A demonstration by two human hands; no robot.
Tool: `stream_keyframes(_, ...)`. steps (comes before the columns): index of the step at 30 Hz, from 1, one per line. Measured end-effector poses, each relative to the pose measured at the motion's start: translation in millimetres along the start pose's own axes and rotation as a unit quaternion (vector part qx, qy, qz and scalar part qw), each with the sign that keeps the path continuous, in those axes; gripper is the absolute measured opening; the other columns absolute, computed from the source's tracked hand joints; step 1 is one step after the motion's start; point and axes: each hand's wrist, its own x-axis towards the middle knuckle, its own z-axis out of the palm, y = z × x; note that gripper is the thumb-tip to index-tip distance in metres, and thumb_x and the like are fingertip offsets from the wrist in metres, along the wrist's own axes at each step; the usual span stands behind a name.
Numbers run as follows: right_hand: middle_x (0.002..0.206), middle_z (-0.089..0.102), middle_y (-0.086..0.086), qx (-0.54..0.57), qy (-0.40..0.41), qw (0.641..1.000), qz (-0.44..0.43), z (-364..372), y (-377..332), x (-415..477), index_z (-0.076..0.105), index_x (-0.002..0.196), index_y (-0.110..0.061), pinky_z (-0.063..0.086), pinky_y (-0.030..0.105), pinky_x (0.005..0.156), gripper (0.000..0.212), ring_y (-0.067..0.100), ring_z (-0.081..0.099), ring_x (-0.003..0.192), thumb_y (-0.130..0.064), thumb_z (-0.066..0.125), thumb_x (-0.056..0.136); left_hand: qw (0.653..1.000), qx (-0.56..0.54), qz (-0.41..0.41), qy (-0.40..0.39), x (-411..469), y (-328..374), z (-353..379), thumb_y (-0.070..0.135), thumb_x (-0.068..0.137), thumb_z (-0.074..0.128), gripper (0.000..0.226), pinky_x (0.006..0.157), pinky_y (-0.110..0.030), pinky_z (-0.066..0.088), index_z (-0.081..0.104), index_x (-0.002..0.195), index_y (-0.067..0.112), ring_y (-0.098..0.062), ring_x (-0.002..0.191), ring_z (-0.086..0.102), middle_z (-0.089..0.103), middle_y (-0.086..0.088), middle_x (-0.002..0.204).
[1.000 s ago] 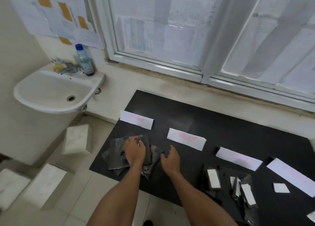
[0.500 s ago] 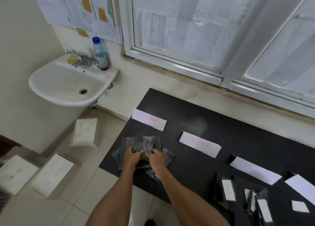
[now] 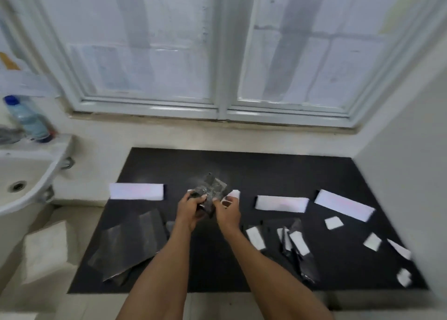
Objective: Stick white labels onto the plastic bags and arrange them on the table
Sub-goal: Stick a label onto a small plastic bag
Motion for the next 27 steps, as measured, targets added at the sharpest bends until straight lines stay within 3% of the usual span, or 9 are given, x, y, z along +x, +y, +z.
stream_keyframes(5,0.116,0.054,0.002,0.079,0.125,0.989,0.028,-142.7,8.1,46.0,0.038,0.136,-0.016,0.046,0.035,0.097,0.063,0.024,0.056,0.109,-0.031,0.069,0.083,0.982,0.072,-0.097,-0.143,-12.7,-49.5,132.1,-0.006,0.083,0.059,0.03,0.069,-0.047,0.059,0.061,0.111,0.005,-0.034,0.086,0.067,0.068,-0.023,0.102)
stream_keyframes(7,0.112,0.058,-0.001,0.079,0.155,0.984,0.031,-197.9,21.0,60.0,0.052,0.122,-0.015,0.049,0.035,0.093,0.047,0.022,0.059,0.104,-0.031,0.071,0.082,0.976,0.085,-0.119,-0.161,-17.1,-78.5,179.2,-0.007,0.082,0.061,0.035,0.082,-0.056,0.055,0.059,0.116,0.001,-0.04,0.094,0.066,0.067,-0.027,0.109)
stream_keyframes(9,0.104,0.067,0.007,0.074,0.17,0.981,0.049,-246.1,37.7,72.6,0.061,0.103,-0.012,0.053,0.036,0.084,0.03,0.024,0.063,0.095,-0.031,0.071,0.082,0.974,0.098,-0.131,-0.159,-19.8,-110.0,220.8,-0.008,0.08,0.063,0.036,0.081,-0.053,0.057,0.059,0.116,-0.005,-0.04,0.093,0.067,0.067,-0.028,0.108)
stream_keyframes(12,0.103,0.068,0.01,0.071,0.194,0.974,0.087,-305.8,64.8,90.8,0.063,0.103,-0.01,0.053,0.04,0.086,0.032,0.025,0.063,0.094,-0.033,0.07,0.082,0.969,0.114,-0.161,-0.147,-25.5,-151.4,271.7,-0.007,0.076,0.069,0.032,0.058,-0.034,0.059,0.063,0.107,-0.013,-0.033,0.076,0.069,0.069,-0.027,0.1)
stream_keyframes(15,0.103,0.066,0.01,0.081,0.221,0.965,0.113,-355.3,83.9,107.7,0.062,0.103,-0.009,0.054,0.041,0.085,0.034,0.025,0.063,0.094,-0.033,0.07,0.081,0.961,0.13,-0.188,-0.154,-29.1,-185.9,314.3,-0.006,0.078,0.07,0.023,0.061,-0.032,0.059,0.066,0.101,-0.011,-0.028,0.073,0.071,0.071,-0.024,0.097)
stream_keyframes(19,0.1,0.065,0.009,0.094,0.183,0.966,0.156,-411.7,104.3,132.7,0.062,0.09,-0.016,0.057,0.038,0.072,0.024,0.025,0.063,0.092,-0.039,0.062,0.088,0.954,0.162,-0.205,-0.144,-21.6,-222.1,363.5,0.004,0.083,0.069,0.023,0.066,-0.035,0.054,0.064,0.105,0.0,-0.028,0.085,0.066,0.07,-0.016,0.096)
stream_keyframes(22,0.102,0.067,0.009,-0.039,0.198,0.973,0.108,-451.9,110.5,145.4,0.065,0.094,-0.016,0.048,0.032,0.085,0.023,0.028,0.061,0.099,-0.036,0.052,0.095,0.952,0.188,-0.202,-0.134,-10.1,-237.9,382.8,0.008,0.082,0.071,0.027,0.068,-0.034,0.052,0.065,0.108,0.002,-0.027,0.083,0.066,0.071,-0.012,0.093)
stream_keyframes(24,0.105,0.068,0.012,-0.103,0.228,0.965,0.074,-479.6,113.0,157.8,0.066,0.104,-0.008,0.04,0.029,0.084,0.022,0.031,0.06,0.104,-0.022,0.049,0.097,0.95,0.201,-0.202,-0.125,-1.5,-248.3,395.3,0.006,0.083,0.07,0.027,0.061,-0.031,0.05,0.064,0.108,0.0,-0.02,0.067,0.064,0.07,-0.007,0.078)
stream_keyframes(27,0.112,0.066,0.012,-0.177,0.226,0.956,0.057,-510.0,124.9,181.1,0.064,0.113,-0.006,0.04,0.029,0.09,0.025,0.03,0.059,0.109,-0.006,0.052,0.092,0.951,0.21,-0.204,-0.103,6.3,-259.3,408.0,0.005,0.084,0.067,0.023,0.054,-0.026,0.044,0.063,0.107,0.002,-0.009,0.045,0.05,0.058,0.002,0.054)
